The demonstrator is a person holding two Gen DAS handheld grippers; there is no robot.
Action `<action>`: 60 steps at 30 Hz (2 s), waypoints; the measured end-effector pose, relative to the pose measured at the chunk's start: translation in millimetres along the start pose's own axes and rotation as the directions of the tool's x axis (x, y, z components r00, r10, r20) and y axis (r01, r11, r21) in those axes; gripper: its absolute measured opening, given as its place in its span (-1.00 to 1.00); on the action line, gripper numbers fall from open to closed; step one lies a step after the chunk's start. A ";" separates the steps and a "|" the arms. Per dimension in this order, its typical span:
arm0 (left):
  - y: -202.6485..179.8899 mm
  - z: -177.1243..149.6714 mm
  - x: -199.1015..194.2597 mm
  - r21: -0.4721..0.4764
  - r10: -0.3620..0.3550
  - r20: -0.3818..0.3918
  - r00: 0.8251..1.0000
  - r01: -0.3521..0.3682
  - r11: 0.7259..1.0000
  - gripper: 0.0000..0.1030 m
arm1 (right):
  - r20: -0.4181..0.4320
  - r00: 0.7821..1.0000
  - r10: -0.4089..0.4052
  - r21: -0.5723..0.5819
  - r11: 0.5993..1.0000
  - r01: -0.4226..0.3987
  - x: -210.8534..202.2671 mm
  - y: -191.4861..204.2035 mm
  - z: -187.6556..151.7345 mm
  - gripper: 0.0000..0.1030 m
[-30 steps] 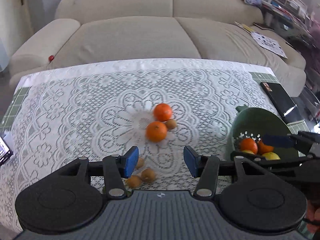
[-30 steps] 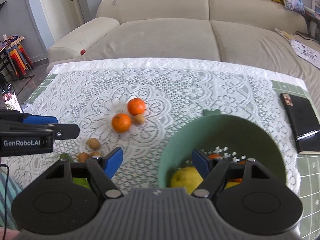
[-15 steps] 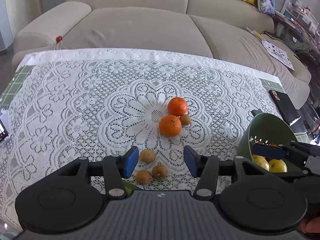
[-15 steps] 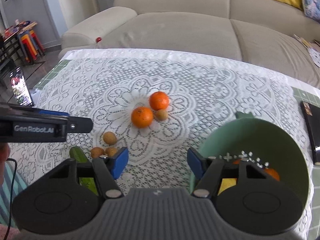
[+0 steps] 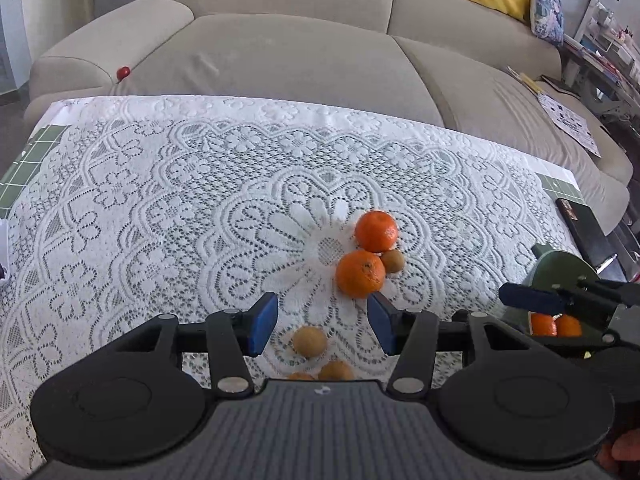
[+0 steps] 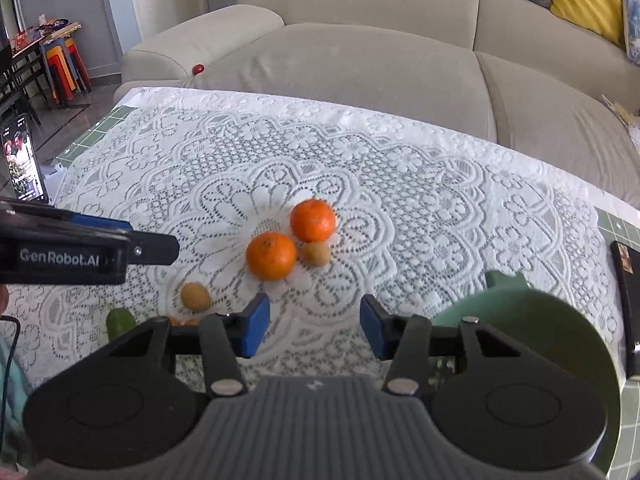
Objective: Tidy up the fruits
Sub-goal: 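Withdraw both tools from the colander toward the remaining fruit, then grasp a mandarin with the left tool while the right tool grasps the other mandarin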
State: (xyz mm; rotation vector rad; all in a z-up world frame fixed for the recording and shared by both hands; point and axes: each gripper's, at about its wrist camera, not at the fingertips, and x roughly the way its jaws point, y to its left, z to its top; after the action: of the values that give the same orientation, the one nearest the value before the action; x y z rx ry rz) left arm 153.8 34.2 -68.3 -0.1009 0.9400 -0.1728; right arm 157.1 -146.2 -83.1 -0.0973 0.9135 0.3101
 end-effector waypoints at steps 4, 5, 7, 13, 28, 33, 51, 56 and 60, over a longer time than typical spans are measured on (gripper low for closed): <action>1.0 3.1 9.8 0.005 -0.032 -0.015 0.999 0.032 0.999 0.14 | -0.007 1.000 0.027 0.012 1.000 -0.027 9.7 -4.0 9.2 -0.07; 0.5 3.8 12.8 0.008 -0.036 -0.020 0.999 0.036 0.999 0.12 | -0.008 1.000 0.027 0.008 1.000 -0.027 12.4 -4.6 11.6 -0.07; -1.3 5.2 18.3 0.015 -0.050 -0.019 0.999 0.050 0.999 0.12 | -0.013 1.000 0.027 -0.011 1.000 -0.028 18.3 -5.3 16.0 -0.08; -8.6 14.1 38.7 0.047 -0.107 -0.064 0.992 0.110 0.993 0.10 | -0.056 0.998 0.004 -0.024 1.000 -0.005 35.0 -14.7 27.7 -0.25; -17.0 22.0 98.5 0.032 -0.138 -0.164 0.977 0.145 0.989 0.10 | -0.099 0.995 -0.007 0.051 0.999 0.012 62.2 -40.5 38.0 -0.26; -20.2 21.6 107.2 0.049 -0.129 -0.165 0.978 0.138 0.989 0.10 | -0.097 0.995 0.005 0.071 0.997 0.002 65.1 -44.3 41.2 -0.26; 3.2 35.1 99.2 0.054 -0.032 -0.138 0.990 0.039 0.998 -0.03 | -0.092 0.994 0.061 0.079 0.995 -0.054 87.0 -30.6 55.7 -0.14; 22.9 39.9 94.2 0.010 0.016 -0.136 0.991 -0.015 1.000 -0.03 | -0.091 0.993 0.076 0.050 0.996 -0.071 101.3 -17.6 63.9 -0.02; 32.7 36.7 87.7 -0.008 0.033 -0.146 0.989 -0.035 0.999 -0.03 | -0.099 0.993 0.069 0.037 0.997 -0.066 115.9 -12.9 69.5 -0.02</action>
State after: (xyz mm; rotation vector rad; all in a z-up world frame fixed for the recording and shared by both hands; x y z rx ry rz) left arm 237.5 49.9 -121.6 -0.0828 1.0880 -0.1453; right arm 280.1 -117.8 -132.9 -0.0511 1.0227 0.3550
